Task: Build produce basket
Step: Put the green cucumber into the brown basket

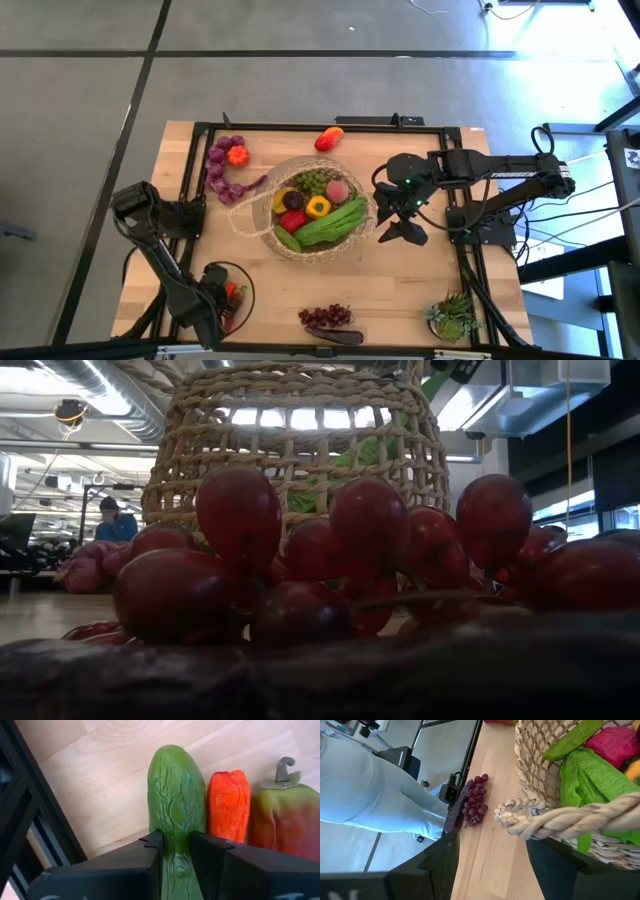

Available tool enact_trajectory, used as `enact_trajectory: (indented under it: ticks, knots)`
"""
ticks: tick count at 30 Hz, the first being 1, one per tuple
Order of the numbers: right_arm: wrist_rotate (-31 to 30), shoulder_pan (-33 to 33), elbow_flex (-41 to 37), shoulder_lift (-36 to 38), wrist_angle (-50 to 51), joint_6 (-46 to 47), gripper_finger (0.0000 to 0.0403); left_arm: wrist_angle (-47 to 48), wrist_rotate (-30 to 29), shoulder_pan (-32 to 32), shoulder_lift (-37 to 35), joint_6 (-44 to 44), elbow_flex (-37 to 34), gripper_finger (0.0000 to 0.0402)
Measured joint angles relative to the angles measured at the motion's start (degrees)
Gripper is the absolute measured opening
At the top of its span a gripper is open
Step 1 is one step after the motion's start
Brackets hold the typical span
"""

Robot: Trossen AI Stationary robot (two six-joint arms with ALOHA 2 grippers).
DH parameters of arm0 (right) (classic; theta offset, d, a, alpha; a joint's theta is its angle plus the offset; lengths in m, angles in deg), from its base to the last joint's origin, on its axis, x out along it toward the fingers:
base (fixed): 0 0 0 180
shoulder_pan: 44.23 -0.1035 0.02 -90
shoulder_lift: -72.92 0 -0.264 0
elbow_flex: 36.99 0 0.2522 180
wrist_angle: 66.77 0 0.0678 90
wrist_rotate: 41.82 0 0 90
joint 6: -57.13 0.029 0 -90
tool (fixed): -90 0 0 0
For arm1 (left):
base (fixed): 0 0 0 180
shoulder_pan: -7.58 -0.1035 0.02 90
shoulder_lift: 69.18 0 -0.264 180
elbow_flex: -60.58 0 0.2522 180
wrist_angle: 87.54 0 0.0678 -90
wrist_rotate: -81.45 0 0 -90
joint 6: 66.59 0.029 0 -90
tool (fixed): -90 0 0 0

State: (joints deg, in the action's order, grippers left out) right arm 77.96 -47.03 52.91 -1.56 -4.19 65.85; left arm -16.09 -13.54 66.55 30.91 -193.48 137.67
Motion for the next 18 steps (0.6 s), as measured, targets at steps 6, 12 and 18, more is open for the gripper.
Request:
enact_trajectory:
  ticks: [6, 12, 18]
  knots:
    - [-0.20, 0.02, 0.00, 0.00, -0.25, -0.16, 0.0223, 4.50, -0.39, -1.41, -5.05, 0.36, 0.11, 0.0051]
    - [-0.20, 0.02, 0.00, 0.00, -0.28, -0.41, 0.0223, 10.67, -0.86, -3.60, -10.67, 1.69, 0.17, 0.0048]
    - [-0.23, 0.00, 0.00, 0.00, -3.33, -2.01, 0.0223, 11.34, -12.42, -5.77, -18.46, 6.46, 0.26, 0.0014]
